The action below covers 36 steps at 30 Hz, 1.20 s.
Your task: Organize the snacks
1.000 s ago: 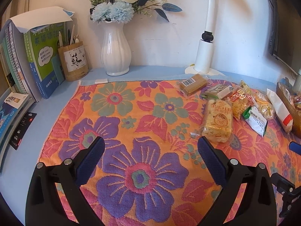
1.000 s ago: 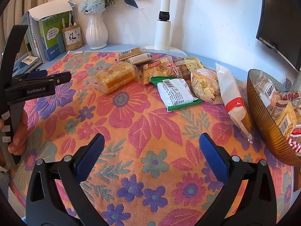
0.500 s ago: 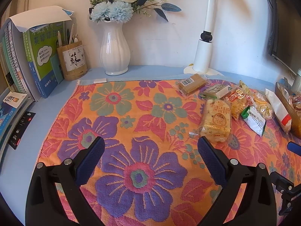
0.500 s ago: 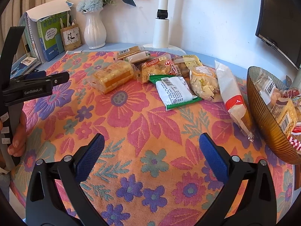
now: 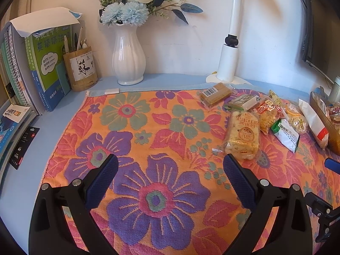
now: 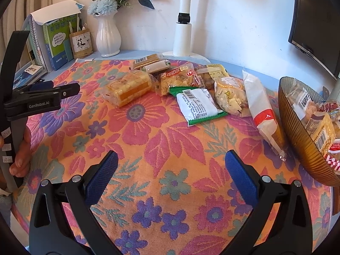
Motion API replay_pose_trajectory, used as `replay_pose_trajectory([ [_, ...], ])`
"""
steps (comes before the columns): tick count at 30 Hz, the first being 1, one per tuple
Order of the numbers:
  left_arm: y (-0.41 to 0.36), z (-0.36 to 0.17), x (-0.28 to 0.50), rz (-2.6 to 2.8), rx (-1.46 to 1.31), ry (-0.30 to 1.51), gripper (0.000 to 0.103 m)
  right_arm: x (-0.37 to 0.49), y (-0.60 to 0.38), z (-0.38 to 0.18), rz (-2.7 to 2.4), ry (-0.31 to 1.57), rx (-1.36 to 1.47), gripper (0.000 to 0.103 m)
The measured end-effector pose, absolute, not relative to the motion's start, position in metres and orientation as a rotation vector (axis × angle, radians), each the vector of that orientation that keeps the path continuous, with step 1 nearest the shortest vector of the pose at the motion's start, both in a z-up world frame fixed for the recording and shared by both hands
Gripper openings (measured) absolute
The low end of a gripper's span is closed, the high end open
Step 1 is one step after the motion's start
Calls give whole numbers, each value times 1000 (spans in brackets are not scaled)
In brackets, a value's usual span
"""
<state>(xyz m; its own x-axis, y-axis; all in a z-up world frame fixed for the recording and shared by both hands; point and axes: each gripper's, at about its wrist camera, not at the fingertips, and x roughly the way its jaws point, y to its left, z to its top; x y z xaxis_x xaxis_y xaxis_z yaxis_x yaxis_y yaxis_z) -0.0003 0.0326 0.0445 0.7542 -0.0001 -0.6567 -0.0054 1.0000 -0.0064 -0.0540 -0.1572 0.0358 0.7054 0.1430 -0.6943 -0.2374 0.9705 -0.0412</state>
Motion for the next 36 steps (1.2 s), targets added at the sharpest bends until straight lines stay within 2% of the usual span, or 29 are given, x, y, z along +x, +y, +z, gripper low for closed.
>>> replay_pose_trajectory([
  [13, 30, 44, 1, -8, -4, 731, 98, -53, -157, 35, 216, 760, -134, 100],
  [23, 13, 76, 16, -438, -135, 1010, 98, -51, -171, 36, 235, 777, -53, 100],
  [30, -37, 47, 77, -406, -58, 1068, 98, -49, -185, 37, 241, 784, 29, 100],
  [32, -49, 36, 87, -392, -5, 1063, 93, -45, -192, 35, 233, 797, 68, 100],
  [33, -56, 28, 91, -393, 31, 1062, 68, -42, -197, 33, 224, 814, 98, 100],
  [34, -59, 24, 93, -380, 53, 1069, 52, -40, -199, 31, 209, 827, 114, 100],
  [36, -55, 22, 96, -368, 60, 1050, 47, -35, -202, 27, 178, 858, 128, 100],
])
